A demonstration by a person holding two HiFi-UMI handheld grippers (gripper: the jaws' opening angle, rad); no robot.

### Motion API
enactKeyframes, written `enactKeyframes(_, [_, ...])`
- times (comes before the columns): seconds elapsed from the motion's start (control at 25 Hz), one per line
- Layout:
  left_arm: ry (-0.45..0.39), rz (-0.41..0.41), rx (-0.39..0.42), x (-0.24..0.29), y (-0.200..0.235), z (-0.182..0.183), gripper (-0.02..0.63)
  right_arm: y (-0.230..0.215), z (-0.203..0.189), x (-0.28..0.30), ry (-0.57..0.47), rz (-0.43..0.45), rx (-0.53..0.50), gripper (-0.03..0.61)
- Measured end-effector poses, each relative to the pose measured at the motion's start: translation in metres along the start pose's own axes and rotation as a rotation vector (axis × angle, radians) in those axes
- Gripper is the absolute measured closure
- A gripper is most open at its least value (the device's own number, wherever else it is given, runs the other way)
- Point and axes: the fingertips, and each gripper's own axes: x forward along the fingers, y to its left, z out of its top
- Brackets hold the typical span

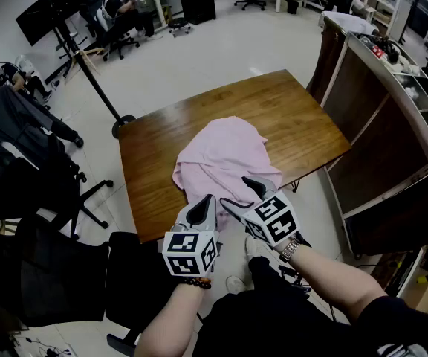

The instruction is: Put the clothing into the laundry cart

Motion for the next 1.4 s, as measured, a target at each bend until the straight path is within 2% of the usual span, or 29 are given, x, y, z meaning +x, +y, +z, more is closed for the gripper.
enactKeyframes(0.28, [0.027,0.024,-0.023,0.051,0.03,-0.011,0.615,-0.048,-0.028,0.058,0.103,0.009,-0.018,0.163])
enactKeyframes(0.44, [0.051,0.041,-0.039,0.079,0.048,-0.021,0.615,-0.074,-0.043,0.093,0.157,0.02,-0.027,0.129])
enactKeyframes(0.68, [0.093,0.076,-0.059,0.116,0.08,-0.038,0.615,-0.108,-0.091,0.151,0.277,0.053,-0.01,0.103])
enactKeyframes(1.04, [0.15,0.128,-0.109,0.168,0.126,-0.027,0.615,-0.15,-0.117,0.219,0.44,0.099,-0.048,0.058])
enactKeyframes(1.4, [0.178,0.151,-0.126,0.194,0.147,-0.04,0.615,-0.165,-0.149,0.253,0.521,0.106,-0.071,0.052])
